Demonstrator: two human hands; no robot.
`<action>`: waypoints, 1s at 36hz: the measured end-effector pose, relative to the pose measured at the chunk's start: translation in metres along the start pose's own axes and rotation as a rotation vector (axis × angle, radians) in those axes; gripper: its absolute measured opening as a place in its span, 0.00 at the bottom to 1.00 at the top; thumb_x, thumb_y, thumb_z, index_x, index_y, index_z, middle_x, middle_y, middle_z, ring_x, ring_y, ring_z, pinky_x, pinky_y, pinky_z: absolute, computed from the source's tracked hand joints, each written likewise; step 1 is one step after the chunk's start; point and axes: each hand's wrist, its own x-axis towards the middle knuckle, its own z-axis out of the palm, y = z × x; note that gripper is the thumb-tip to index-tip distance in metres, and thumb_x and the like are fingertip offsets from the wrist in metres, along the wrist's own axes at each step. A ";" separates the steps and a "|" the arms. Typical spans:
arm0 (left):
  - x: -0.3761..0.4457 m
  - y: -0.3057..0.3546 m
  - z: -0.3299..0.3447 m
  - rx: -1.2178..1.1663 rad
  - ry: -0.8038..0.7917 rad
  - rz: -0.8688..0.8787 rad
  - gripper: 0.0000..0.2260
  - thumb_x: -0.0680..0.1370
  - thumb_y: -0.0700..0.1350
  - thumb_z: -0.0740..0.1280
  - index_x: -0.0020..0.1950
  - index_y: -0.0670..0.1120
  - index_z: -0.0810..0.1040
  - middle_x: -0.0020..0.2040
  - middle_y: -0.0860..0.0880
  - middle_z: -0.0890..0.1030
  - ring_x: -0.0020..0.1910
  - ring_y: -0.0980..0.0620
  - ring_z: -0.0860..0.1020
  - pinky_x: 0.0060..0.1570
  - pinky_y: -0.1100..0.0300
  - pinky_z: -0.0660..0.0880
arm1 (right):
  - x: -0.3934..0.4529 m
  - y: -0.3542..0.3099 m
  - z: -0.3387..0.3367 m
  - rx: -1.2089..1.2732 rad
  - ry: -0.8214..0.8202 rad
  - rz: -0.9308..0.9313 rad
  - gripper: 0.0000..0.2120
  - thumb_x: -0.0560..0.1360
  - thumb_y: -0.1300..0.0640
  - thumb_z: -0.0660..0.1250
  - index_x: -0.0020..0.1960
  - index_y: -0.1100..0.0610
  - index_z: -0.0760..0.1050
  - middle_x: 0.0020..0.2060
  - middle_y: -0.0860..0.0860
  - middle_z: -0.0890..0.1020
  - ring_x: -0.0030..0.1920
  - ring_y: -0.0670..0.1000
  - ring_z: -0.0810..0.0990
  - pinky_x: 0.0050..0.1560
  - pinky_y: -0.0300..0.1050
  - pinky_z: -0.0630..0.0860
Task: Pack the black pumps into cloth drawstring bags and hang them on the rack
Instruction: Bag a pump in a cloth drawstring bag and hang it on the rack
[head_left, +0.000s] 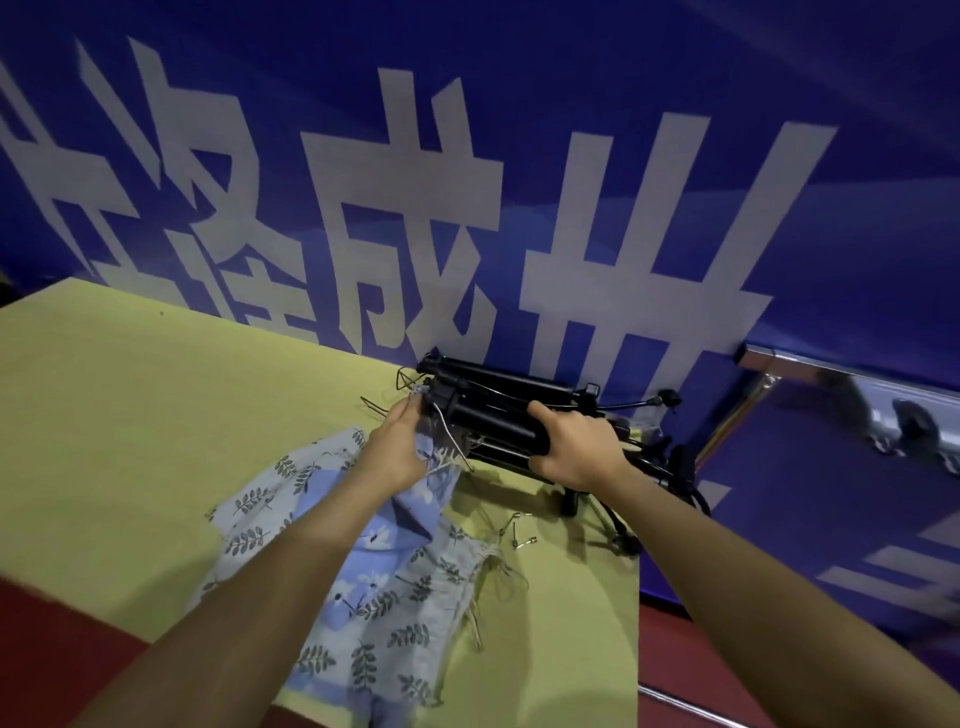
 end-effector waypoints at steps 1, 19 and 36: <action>-0.004 0.000 0.000 -0.023 0.006 0.004 0.39 0.72 0.29 0.62 0.78 0.45 0.48 0.78 0.48 0.51 0.75 0.44 0.58 0.71 0.51 0.63 | -0.002 -0.001 0.001 -0.011 -0.009 0.000 0.31 0.72 0.49 0.65 0.73 0.51 0.60 0.45 0.55 0.81 0.44 0.60 0.80 0.40 0.48 0.75; -0.032 0.029 -0.005 0.327 -0.011 0.198 0.37 0.75 0.36 0.65 0.78 0.47 0.48 0.76 0.50 0.55 0.70 0.43 0.63 0.58 0.47 0.73 | -0.007 -0.020 -0.001 -0.346 0.047 -0.231 0.22 0.75 0.59 0.61 0.68 0.53 0.62 0.55 0.55 0.77 0.52 0.59 0.78 0.41 0.48 0.68; -0.029 0.042 0.009 0.579 0.274 0.339 0.20 0.72 0.59 0.68 0.51 0.45 0.73 0.48 0.48 0.75 0.50 0.43 0.70 0.47 0.52 0.65 | -0.003 -0.023 -0.008 -0.449 0.469 -0.454 0.24 0.60 0.53 0.76 0.55 0.54 0.78 0.39 0.49 0.80 0.41 0.54 0.79 0.54 0.55 0.63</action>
